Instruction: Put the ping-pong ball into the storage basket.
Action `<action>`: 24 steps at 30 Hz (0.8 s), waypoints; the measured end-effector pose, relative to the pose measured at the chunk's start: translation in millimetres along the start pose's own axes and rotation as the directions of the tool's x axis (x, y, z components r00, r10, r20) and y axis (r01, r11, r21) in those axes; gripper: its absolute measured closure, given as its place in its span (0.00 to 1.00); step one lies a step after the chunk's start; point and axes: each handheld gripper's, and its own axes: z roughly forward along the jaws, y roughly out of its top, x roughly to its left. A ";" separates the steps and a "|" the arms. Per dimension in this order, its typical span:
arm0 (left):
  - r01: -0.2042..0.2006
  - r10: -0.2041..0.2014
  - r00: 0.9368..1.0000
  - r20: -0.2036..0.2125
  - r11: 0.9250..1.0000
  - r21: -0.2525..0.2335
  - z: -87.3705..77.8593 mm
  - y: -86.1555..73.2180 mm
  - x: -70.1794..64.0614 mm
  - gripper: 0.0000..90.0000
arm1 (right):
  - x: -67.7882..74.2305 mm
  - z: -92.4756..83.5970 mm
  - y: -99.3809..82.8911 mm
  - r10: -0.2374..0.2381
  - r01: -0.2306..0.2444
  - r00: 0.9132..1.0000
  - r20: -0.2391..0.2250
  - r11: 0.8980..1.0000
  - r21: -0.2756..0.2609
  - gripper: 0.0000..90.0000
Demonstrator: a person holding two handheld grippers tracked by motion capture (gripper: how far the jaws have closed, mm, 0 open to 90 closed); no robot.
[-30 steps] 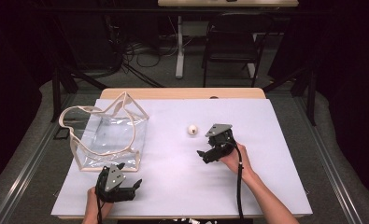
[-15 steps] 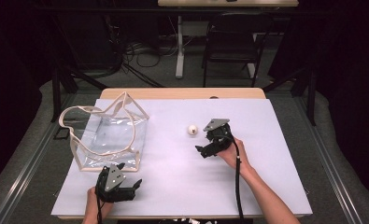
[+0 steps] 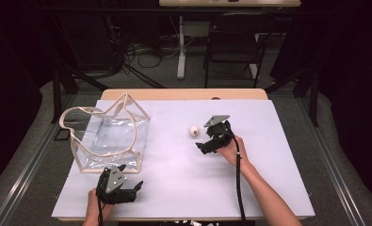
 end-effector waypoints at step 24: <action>0.000 0.000 1.000 0.002 1.000 0.000 0.5 0.5 -0.5 0.18 | -10.1 21.2 14.2 0.025 -0.025 1.000 0.001 1.000 0.008 0.00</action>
